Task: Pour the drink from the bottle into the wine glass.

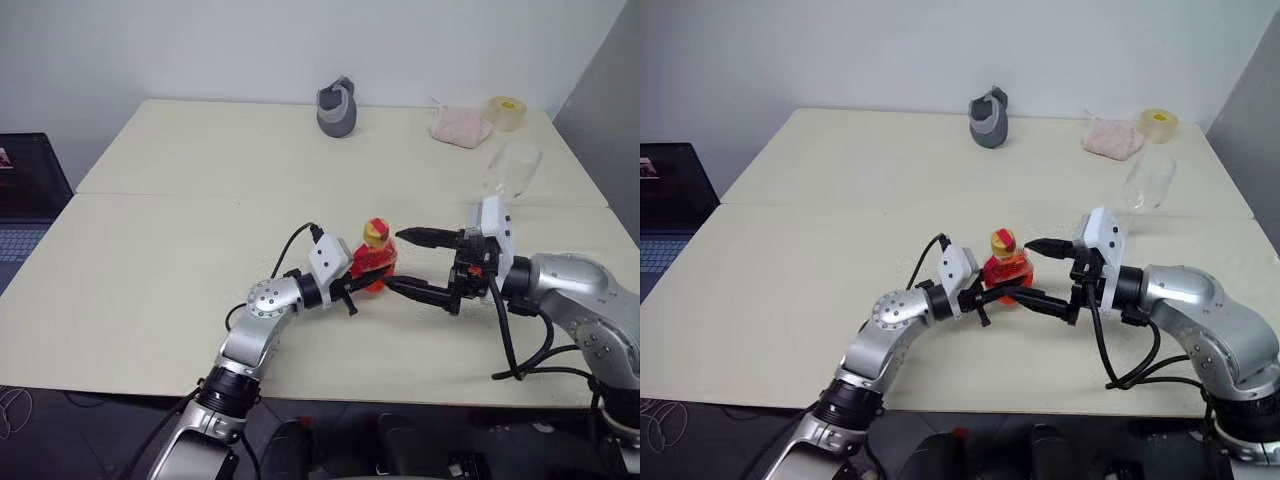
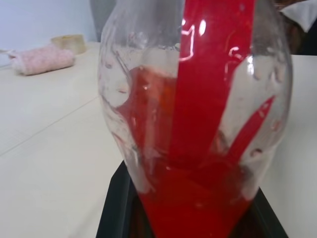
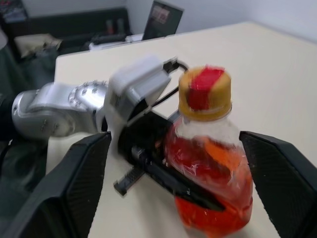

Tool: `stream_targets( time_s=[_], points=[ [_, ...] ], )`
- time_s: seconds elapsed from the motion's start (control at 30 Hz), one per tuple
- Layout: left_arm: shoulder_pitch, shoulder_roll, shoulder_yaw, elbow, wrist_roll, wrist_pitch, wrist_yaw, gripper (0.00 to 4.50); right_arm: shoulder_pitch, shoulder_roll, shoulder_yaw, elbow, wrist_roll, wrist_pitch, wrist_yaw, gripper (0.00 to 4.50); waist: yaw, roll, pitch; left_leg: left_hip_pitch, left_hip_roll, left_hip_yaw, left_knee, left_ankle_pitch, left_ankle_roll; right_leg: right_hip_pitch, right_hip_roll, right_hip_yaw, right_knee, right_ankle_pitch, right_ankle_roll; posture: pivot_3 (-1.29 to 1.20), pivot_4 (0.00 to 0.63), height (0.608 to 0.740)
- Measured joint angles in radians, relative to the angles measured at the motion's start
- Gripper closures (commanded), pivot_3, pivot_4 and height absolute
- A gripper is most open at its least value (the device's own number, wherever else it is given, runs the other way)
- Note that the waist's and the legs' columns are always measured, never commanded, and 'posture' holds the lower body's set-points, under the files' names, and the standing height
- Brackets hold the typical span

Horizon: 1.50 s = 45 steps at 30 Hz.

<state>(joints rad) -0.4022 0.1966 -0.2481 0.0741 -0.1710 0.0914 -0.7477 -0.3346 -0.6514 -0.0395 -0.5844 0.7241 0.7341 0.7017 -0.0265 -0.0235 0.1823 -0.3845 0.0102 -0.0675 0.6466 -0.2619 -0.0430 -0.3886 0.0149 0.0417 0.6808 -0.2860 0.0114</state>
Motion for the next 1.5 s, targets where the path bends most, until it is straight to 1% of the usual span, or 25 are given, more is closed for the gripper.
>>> stream_targets(
  time_s=[0.07,0.17,0.23,0.3,0.43,0.73,0.87,1.07,1.13,1.2,1.27,1.37,1.43,1.5],
  points=[
    [-0.001,-0.001,0.0,0.016,0.003,-0.012,0.003,3.7,0.024,0.05,0.006,-0.034,-0.028,-0.005,-0.079,0.23,-0.001,0.0,0.0,0.0,0.0,0.001,0.0,0.0,0.0,0.0,0.0,0.001,0.0,0.0,0.0,0.0,0.15,0.74],
    [-0.002,0.003,-0.002,0.018,0.004,-0.019,-0.009,3.7,0.037,0.156,0.074,-0.074,-0.158,-0.041,-0.239,0.23,-0.003,0.0,0.0,0.0,0.0,0.001,0.0,0.0,0.0,-0.001,0.0,0.001,0.0,0.0,0.0,0.0,0.15,0.74],
    [-0.002,0.002,-0.004,0.019,0.005,-0.026,-0.017,3.7,0.038,0.183,0.122,-0.078,-0.237,-0.07,-0.296,0.23,-0.002,0.0,0.0,0.0,0.0,0.0,0.0,0.0,0.0,0.0,0.0,0.0,0.0,0.0,0.0,0.0,0.15,0.74],
    [-0.002,0.002,-0.005,0.019,0.008,-0.031,-0.026,3.7,0.037,0.188,0.14,-0.078,-0.277,-0.087,-0.313,0.23,-0.002,0.0,0.0,0.0,0.0,0.001,0.0,0.0,0.0,0.0,0.0,0.001,0.0,0.0,0.0,0.0,0.15,0.74],
    [-0.002,0.0,-0.005,0.021,0.012,-0.031,-0.034,3.7,0.033,0.191,0.139,-0.074,-0.308,-0.102,-0.31,0.23,-0.002,0.0,0.0,0.0,0.0,0.001,0.0,0.0,0.0,0.0,0.0,0.0,0.0,0.0,0.0,0.0,0.15,0.74],
    [-0.001,0.0,-0.005,0.021,0.012,-0.03,-0.05,3.7,0.018,0.221,0.12,-0.051,-0.3,-0.103,-0.305,0.23,-0.002,0.0,0.0,0.0,0.0,0.0,0.0,0.0,0.0,0.0,0.0,0.0,0.0,0.0,0.0,0.0,0.15,0.74],
    [0.004,0.0,-0.006,0.02,0.013,-0.025,-0.049,3.7,0.014,0.216,0.113,-0.035,-0.297,-0.107,-0.287,0.23,-0.002,0.0,0.0,0.0,0.0,0.001,0.0,0.0,0.0,0.0,0.0,0.0,0.0,0.0,0.0,0.0,0.15,0.74],
    [0.005,0.002,-0.01,0.019,0.015,-0.004,-0.045,3.7,0.034,0.137,0.055,-0.032,-0.239,-0.108,-0.213,0.23,-0.002,0.0,0.0,0.0,0.0,0.0,0.0,0.0,0.0,0.0,0.0,0.0,0.0,0.0,0.0,0.0,0.15,0.74],
    [0.009,0.007,-0.001,0.019,0.013,-0.002,-0.039,3.71,0.045,0.097,0.012,-0.03,-0.225,-0.106,-0.191,0.23,-0.002,0.0,0.0,0.0,0.0,0.001,0.0,0.0,0.0,0.0,0.0,0.0,0.0,0.0,0.0,0.0,0.15,0.74],
    [0.013,0.02,0.009,0.017,0.013,-0.004,-0.041,3.71,0.051,0.051,-0.058,-0.01,-0.217,-0.092,-0.18,0.23,-0.002,0.0,0.0,0.001,0.0,0.001,0.0,0.0,0.0,0.0,0.0,0.001,0.0,0.0,0.0,0.0,0.15,0.74],
    [0.015,0.027,0.019,0.017,0.013,-0.004,-0.04,3.71,0.061,0.018,-0.083,-0.012,-0.189,-0.078,-0.151,0.23,-0.003,0.0,0.0,0.001,0.0,0.001,0.0,0.0,0.0,0.0,0.0,0.0,0.0,0.0,0.0,0.0,0.15,0.74],
    [0.015,0.024,0.02,0.017,0.013,-0.004,-0.04,3.71,0.078,-0.007,-0.074,-0.048,-0.12,-0.032,-0.102,0.23,-0.003,0.0,0.0,0.001,0.0,0.002,-0.001,0.0,0.0,0.0,0.001,0.0,0.0,0.0,0.0,0.0,0.15,0.74],
    [0.015,0.022,0.02,0.017,0.013,-0.004,-0.04,3.71,0.068,-0.006,-0.055,-0.084,-0.085,-0.005,-0.097,0.23,-0.004,0.0,0.0,0.001,0.0,0.001,0.0,0.0,0.0,0.0,0.001,0.001,0.0,0.0,0.0,0.0,0.15,0.74],
    [0.014,0.018,0.02,0.017,0.013,-0.005,-0.039,3.71,0.031,0.033,-0.018,-0.112,-0.075,0.012,-0.128,0.23,-0.005,0.0,0.0,0.001,0.0,0.001,0.0,0.0,0.0,0.0,0.001,0.001,0.0,0.0,0.0,0.0,0.15,0.74]
  ],
)
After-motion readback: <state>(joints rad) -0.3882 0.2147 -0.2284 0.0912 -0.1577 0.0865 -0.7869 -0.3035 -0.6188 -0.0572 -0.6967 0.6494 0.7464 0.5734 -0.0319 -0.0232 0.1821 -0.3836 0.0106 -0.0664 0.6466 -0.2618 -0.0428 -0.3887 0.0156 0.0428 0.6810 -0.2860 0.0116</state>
